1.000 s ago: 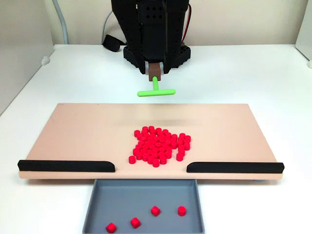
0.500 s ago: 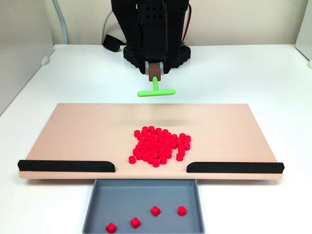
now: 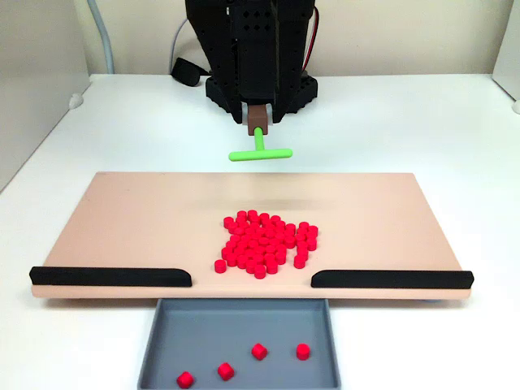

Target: Gather the right side granules

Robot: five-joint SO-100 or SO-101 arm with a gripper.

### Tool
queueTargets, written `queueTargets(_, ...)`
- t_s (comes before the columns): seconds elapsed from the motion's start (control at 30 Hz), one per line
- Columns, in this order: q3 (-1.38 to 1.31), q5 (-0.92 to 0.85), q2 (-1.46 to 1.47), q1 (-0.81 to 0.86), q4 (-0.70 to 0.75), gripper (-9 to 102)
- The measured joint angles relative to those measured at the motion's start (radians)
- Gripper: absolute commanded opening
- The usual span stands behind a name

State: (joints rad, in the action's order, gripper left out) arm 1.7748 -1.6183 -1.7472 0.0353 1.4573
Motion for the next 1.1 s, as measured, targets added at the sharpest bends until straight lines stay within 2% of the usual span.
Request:
queueTargets(0.7, 0.000, -0.044, 0.000, 0.014, 0.000, 0)
queueTargets(0.93, 0.000, -0.209, -0.008, 0.075, 0.000, 0)
queueTargets(1.1, 0.000, -0.471, -0.032, 0.195, 0.000, 0)
